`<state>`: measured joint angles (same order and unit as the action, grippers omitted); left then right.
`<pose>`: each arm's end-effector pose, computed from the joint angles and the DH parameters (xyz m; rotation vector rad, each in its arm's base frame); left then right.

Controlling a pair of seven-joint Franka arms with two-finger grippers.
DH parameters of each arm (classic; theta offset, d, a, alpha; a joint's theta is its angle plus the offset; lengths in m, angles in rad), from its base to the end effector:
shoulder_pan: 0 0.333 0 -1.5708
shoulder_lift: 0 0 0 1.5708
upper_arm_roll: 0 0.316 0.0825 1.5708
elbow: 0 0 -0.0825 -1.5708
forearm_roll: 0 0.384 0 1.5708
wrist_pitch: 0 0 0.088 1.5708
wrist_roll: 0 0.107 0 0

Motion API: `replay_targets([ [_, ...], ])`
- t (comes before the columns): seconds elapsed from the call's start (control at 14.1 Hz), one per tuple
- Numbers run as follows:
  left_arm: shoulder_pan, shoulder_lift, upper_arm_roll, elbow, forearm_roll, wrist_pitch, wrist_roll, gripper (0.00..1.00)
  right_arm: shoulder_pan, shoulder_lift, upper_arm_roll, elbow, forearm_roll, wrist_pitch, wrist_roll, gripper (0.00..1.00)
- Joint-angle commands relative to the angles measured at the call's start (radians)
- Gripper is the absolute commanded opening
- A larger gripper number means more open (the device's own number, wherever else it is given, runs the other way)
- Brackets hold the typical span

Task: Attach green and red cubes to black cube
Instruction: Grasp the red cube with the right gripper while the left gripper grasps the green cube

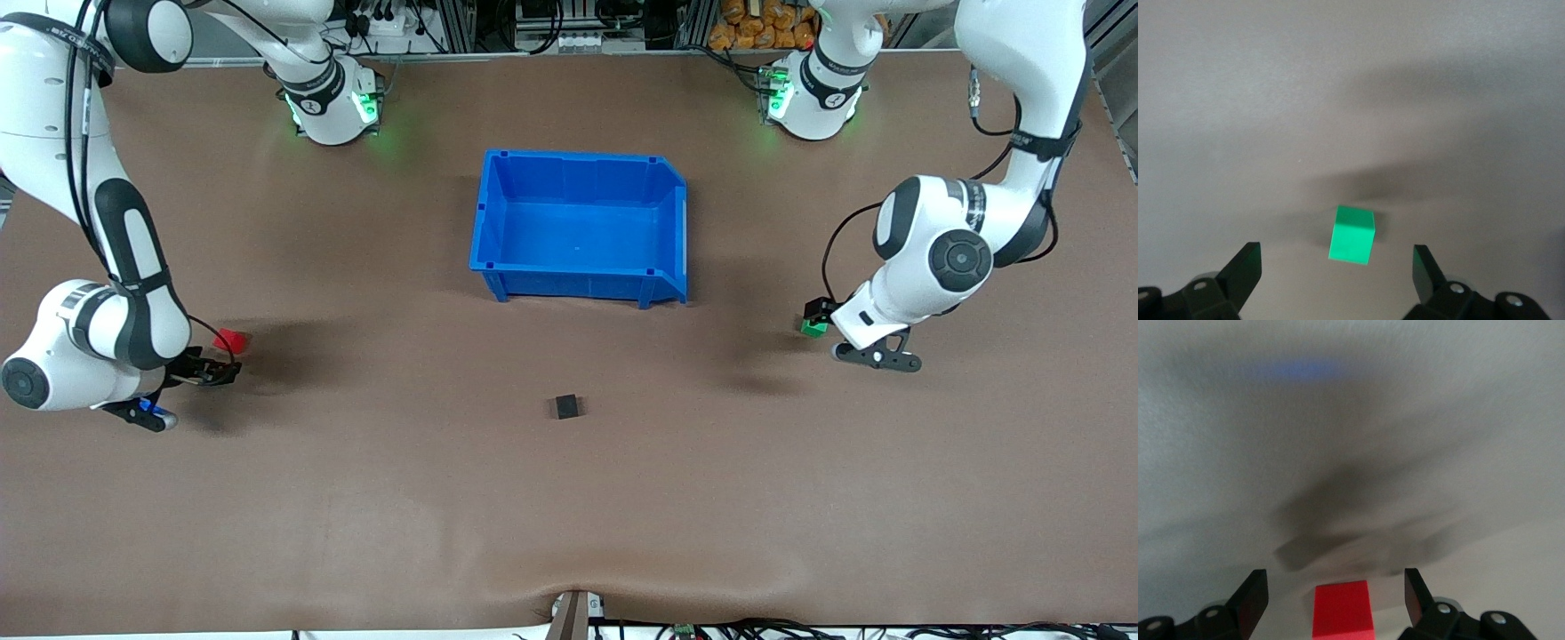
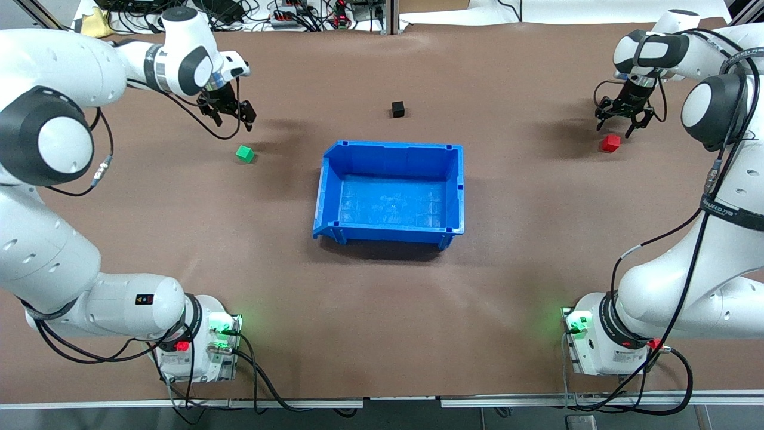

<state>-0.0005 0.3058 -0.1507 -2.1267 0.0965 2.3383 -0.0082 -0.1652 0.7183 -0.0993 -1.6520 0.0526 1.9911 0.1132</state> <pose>0.5582 -0.0830 0.2589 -3.0938 0.3234 0.1360 0.6194 -0.1593 0.1686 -3.0232 0.6070 0.5866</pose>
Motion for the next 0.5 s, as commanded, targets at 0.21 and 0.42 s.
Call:
replay_targets([
  [0.21,-0.006,0.050,-0.004,-0.027,0.035,0.042,-0.012,0.93,-0.002,-0.017,0.003,-0.049,0.006,0.000,0.020,0.68],
  [0.42,-0.004,0.065,-0.004,-0.048,0.063,0.079,-0.012,0.84,0.000,-0.019,0.004,-0.043,0.009,-0.072,0.042,0.19],
])
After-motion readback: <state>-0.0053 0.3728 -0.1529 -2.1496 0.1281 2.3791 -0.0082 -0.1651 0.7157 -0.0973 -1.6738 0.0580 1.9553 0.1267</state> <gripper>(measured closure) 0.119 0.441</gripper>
